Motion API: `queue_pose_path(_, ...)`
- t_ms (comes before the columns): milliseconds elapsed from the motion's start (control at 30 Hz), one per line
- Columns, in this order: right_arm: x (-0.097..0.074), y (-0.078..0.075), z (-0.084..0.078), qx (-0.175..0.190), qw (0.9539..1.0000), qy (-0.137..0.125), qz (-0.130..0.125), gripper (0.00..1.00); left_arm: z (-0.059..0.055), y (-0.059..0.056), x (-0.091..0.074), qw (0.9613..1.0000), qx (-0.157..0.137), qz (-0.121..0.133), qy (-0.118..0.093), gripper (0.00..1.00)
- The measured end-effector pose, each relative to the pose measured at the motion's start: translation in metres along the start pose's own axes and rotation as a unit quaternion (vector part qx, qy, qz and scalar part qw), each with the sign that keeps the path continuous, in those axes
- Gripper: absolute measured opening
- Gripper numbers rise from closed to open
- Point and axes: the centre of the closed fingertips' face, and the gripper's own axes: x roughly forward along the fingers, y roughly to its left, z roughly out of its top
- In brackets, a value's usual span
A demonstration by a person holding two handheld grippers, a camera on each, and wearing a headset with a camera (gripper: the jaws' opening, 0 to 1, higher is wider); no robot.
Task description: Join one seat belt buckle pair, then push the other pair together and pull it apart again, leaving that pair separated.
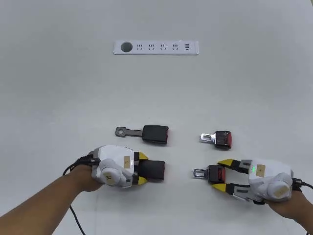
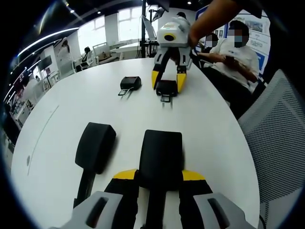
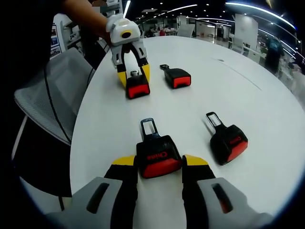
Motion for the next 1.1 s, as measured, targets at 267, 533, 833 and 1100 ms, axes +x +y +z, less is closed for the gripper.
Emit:
queue_pose_path(267, 0.012, 0.007, 0.015, -0.006, 1.0, -0.006, 0.0, 0.34, -0.001, -0.001, 0.0, 1.0, -0.001, 0.0, 0.001, 0.34)
queue_pose_path(533, 0.025, 0.013, 0.028, -0.012, 0.9999, -0.007, 0.002, 0.34, -0.002, -0.001, 0.0, 1.0, -0.004, 0.001, 0.002, 0.34)
queue_pose_path(833, 0.039, 0.018, 0.043, -0.019, 0.9998, -0.003, -0.001, 0.34, -0.006, -0.001, 0.001, 1.0, -0.005, 0.001, 0.004, 0.34)
queue_pose_path(1100, 0.047, 0.023, 0.051, -0.022, 0.9998, -0.001, -0.002, 0.34, -0.004, -0.002, 0.0, 1.0, -0.005, 0.001, 0.008, 0.33)
